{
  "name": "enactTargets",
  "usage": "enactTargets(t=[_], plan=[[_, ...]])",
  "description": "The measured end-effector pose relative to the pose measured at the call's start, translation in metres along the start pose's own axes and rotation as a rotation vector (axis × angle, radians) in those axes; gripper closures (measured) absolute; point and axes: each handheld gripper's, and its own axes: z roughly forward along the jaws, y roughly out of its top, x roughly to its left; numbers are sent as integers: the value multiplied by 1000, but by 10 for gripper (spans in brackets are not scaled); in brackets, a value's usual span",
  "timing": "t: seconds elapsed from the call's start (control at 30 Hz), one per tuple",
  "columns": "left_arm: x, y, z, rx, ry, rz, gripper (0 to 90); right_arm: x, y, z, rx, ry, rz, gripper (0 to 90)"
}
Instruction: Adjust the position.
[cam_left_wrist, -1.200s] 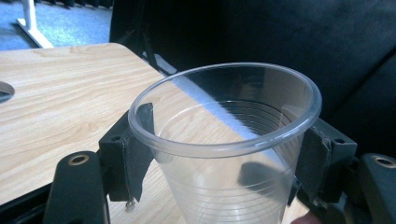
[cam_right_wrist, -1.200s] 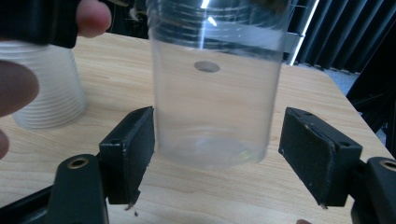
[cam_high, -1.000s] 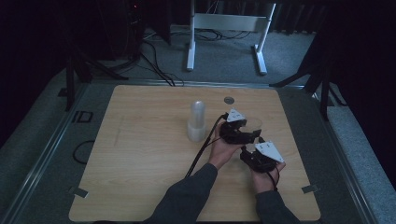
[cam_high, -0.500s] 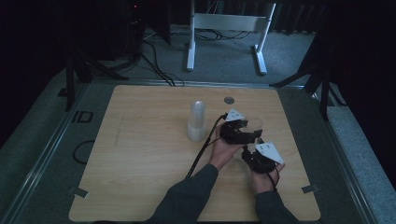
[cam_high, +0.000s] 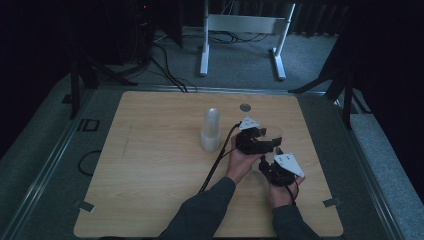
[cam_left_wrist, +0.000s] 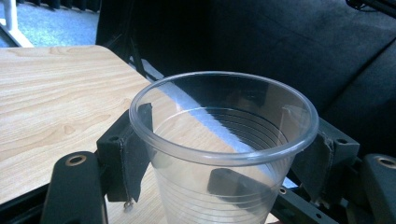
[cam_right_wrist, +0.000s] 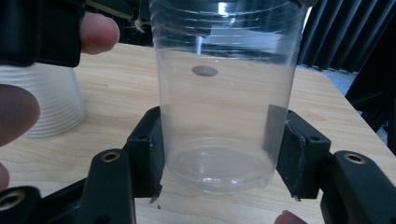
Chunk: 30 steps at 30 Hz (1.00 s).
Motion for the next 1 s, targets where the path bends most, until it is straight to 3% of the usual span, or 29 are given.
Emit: enactTargets(t=[0.23, 0.37, 0.43, 0.63, 0.7, 1.0], plan=[[-1, -1, -1, 3, 20, 44, 286, -1, 0, 1, 8, 29, 16, 372], [-2, 0, -2, -4, 58, 81, 290, 0, -1, 1, 14, 43, 6, 305], [-2, 0, -2, -4, 58, 81, 291, 0, -1, 1, 14, 44, 4, 305], [-2, 0, -3, 2, 108, 122, 292, -1, -1, 0, 9, 49, -2, 288], [-3, 0, -3, 9, 142, 158, 293, -1, 0, -1, 6, 50, -9, 288], [2, 0, -4, 10, 189, 171, 294, -1, 0, -2, -3, 52, -12, 287]])
